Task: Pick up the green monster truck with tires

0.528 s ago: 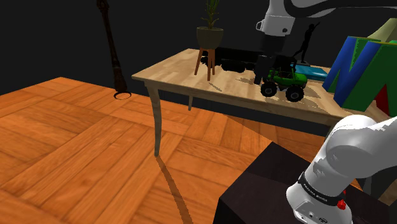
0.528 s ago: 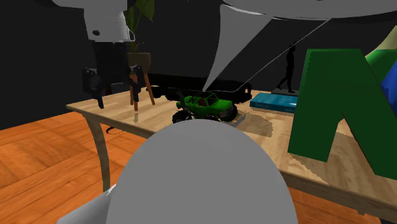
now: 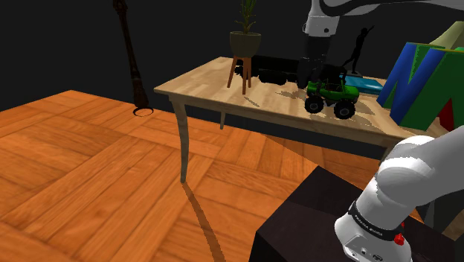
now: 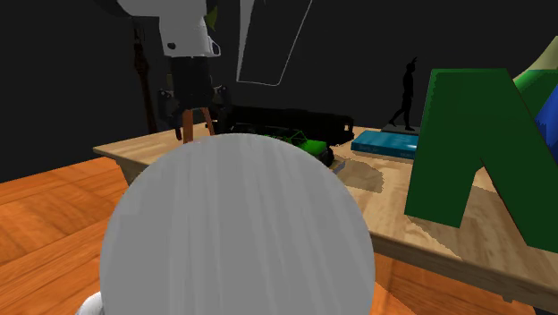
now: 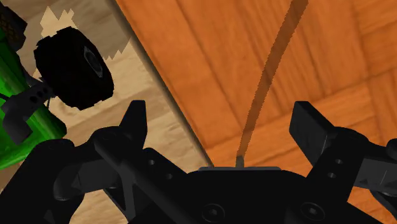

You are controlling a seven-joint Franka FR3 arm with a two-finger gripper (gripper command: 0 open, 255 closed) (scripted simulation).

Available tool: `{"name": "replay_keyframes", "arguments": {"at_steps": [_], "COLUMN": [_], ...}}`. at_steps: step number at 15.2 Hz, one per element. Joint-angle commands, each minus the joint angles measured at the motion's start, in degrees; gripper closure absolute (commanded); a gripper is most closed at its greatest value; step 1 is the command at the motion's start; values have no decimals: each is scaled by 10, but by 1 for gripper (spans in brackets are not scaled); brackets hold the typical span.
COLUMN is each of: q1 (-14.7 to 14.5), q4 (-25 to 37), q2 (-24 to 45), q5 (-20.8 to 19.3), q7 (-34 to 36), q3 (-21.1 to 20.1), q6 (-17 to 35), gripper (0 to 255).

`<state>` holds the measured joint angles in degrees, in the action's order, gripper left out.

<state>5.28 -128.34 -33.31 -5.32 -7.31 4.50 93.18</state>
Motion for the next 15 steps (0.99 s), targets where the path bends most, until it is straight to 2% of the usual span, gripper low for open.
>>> {"name": "replay_keyframes", "arguments": {"at_steps": [1,15], "q1": [16,111], "q4": [25,244], "q2": [27,222], "q5": [-12,-78], "q7": [10,54], "q3": [10,94], "q6": [-5,-70], "gripper": [0,0]}}
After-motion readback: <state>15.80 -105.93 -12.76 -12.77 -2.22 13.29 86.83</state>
